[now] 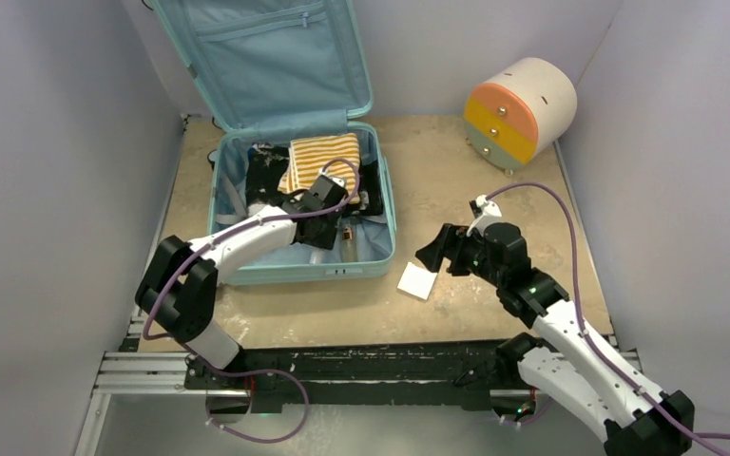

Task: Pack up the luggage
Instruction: Place the makeup in the luggage.

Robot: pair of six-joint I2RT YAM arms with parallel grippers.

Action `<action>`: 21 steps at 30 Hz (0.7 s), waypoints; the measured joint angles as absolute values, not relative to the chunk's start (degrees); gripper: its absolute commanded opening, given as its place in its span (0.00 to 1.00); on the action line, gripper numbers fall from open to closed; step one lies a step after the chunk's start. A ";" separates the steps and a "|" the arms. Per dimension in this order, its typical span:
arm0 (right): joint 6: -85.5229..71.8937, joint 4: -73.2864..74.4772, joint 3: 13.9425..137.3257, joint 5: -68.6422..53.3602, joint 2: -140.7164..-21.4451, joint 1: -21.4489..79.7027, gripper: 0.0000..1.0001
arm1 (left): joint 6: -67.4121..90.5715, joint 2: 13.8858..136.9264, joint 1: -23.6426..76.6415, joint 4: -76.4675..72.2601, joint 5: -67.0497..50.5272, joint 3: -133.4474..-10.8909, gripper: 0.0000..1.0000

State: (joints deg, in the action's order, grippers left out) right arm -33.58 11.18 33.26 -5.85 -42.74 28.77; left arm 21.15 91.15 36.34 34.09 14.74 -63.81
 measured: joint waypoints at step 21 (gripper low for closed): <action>-35.00 8.69 28.60 -5.43 -45.36 28.77 0.85 | 30.85 95.88 36.38 33.50 8.03 -62.08 0.61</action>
State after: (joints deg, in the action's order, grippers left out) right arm -35.00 8.69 28.60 -5.43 -45.36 28.77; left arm 30.85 95.88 36.38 33.50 8.03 -62.08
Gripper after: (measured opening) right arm 0.835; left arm 0.471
